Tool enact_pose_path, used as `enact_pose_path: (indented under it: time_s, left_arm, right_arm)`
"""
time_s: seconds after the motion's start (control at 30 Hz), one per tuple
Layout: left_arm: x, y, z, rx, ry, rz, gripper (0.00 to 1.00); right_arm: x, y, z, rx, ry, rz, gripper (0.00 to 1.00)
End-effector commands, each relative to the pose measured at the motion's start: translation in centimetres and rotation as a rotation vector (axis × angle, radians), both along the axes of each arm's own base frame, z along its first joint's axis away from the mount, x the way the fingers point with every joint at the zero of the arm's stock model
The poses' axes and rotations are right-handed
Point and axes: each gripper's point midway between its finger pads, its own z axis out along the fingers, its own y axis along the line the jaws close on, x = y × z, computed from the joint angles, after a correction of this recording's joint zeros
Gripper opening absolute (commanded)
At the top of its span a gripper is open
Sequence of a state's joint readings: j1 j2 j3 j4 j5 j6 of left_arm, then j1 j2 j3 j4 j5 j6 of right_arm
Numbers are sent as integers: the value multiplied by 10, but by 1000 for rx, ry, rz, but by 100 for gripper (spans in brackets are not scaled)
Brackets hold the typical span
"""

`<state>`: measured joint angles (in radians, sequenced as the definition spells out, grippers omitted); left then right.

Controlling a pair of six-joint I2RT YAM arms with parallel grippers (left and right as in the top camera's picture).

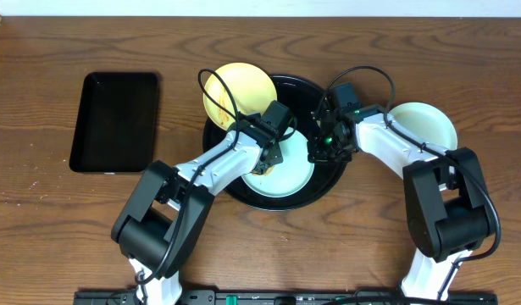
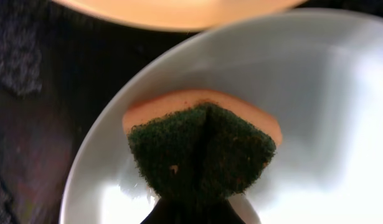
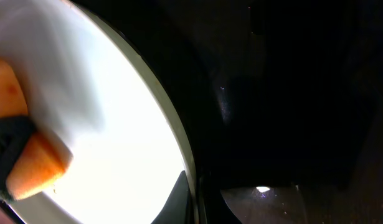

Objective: Clean dirty plates on tray and stack at the side
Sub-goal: 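Scrub the light-blue plate with the sponge in the left gripper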

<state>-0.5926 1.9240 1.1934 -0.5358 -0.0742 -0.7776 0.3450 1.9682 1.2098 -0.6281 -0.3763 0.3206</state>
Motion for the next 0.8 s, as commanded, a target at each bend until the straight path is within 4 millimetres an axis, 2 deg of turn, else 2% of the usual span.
enact_pose_path:
  time_s: [0.0, 0.07, 0.13, 0.3, 0.4, 0.47, 0.63, 0.77]
  left_arm:
    - [-26, -8, -8, -65, 124, -27, 7]
    - [-38, -17, -9, -112, 182, -45, 7]
    - [-40, -20, -10, -102, 176, -62, 7]
    - [-20, -39, -13, -127, 55, -191, 7]
    - [-12, -43, -17, -147, 6, -218, 7]
    - [-17, -41, -20, -152, 26, -214, 8]
    - [-47, -55, -17, -268, 167, -248, 8]
    - [-48, -54, -17, -263, 171, -247, 7]
  right_arm:
    - [1, -10, -9, -11, 17, -4, 1]
    - [1, -10, -9, -11, 17, -4, 1]
    - [1, -10, -9, -11, 17, -4, 1]
    - [1, -10, -9, -11, 17, -4, 1]
    - [1, -10, -9, -11, 17, -3, 1]
    - [1, -10, -9, -11, 17, 0, 1]
    - [1, -10, -9, -11, 17, -1, 1]
    - [1, -10, -9, -11, 17, -1, 1]
